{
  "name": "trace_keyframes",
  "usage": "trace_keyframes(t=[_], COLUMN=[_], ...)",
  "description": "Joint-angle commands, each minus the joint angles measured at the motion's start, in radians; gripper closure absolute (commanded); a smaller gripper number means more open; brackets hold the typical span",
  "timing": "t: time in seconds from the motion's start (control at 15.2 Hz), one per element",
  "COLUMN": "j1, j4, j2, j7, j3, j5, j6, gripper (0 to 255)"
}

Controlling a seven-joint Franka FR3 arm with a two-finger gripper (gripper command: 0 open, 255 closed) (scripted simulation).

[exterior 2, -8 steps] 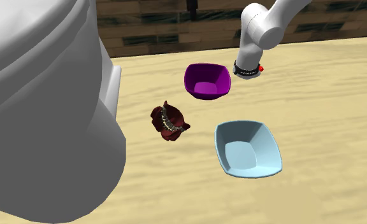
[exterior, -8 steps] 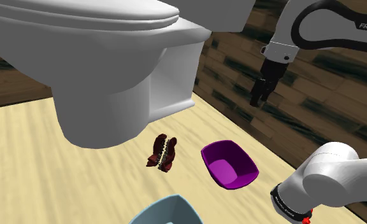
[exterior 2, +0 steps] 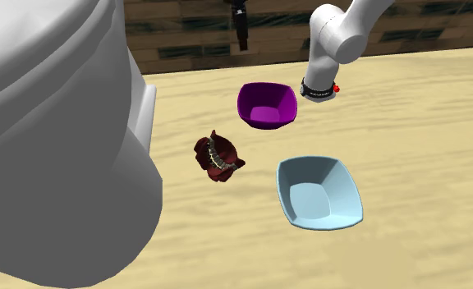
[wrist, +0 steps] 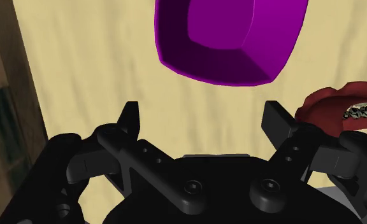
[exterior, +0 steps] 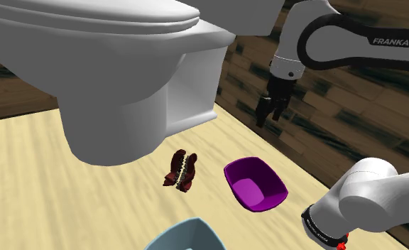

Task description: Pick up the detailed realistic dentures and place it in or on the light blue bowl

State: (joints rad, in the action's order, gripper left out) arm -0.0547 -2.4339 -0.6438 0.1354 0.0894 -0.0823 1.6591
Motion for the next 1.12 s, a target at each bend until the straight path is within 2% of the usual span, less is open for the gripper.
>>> trace_keyframes(t=[0.0,0.53,0.79,1.06], j1=[-0.014,-0.043,-0.050,-0.065], j4=[0.008,0.105,0.188,0.295], j2=[0.034,0.270,0.420,0.591], j7=[0.068,0.323,0.461,0.608], j3=[0.051,0.236,0.316,0.378], j5=[-0.020,-0.037,-0.003,0.064], j6=[0.023,0.142,0.187,0.215], gripper=[0,0,0,0])
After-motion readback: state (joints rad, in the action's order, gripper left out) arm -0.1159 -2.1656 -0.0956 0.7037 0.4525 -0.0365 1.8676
